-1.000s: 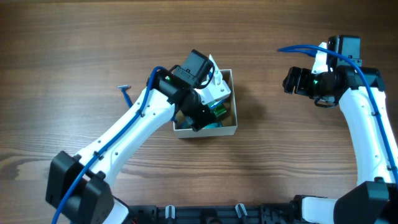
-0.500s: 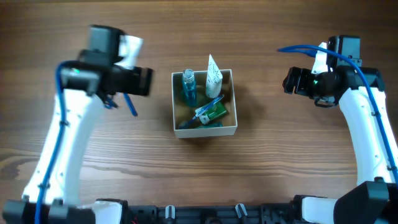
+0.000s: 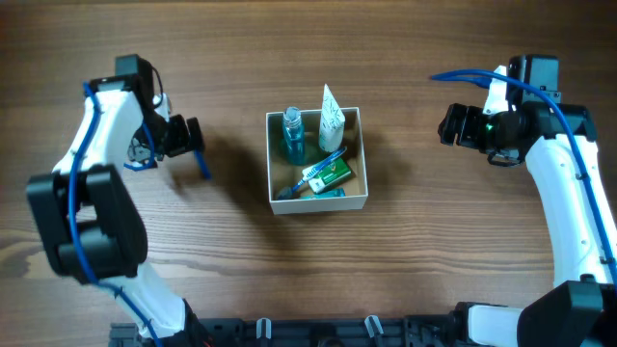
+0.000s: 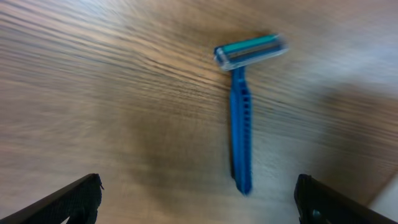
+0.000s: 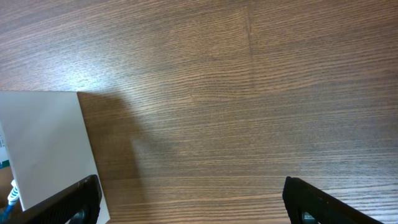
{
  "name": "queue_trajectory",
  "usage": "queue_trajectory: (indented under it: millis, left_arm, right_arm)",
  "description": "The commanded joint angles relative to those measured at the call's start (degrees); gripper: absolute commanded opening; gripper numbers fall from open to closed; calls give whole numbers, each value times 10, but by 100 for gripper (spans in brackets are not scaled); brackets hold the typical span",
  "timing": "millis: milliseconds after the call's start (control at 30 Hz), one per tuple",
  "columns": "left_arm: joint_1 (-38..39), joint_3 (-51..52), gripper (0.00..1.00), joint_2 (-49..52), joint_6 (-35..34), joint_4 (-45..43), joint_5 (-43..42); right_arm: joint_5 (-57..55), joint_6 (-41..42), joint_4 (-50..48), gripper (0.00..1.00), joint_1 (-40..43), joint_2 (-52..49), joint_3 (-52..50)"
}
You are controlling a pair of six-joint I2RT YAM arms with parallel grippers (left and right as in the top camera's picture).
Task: Pack container
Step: 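Lower the left gripper and grasp the blue razor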
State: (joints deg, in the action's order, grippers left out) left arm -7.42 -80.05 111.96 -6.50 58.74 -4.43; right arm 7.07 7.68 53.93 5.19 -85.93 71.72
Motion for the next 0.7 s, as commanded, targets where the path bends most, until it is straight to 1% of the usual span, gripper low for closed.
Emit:
queue_trajectory:
  millis: [0,133,400,667]
  left_arm:
    - [16,7,100,43,-20,-8,-19]
    - [24,9,100,66,-60,-18,-4]
    - [28,37,100,69,-64,-52,-4]
    - [28,50,100,69,-64,-54,10]
  right_arm:
    - [3,-2,-1,95,1,-1,2]
    - [3,-2,-1,95,1,-1,2]
    - [3,-2,-1,95,1,-1,2]
    - [3,-2,-1,95,1,-1,2]
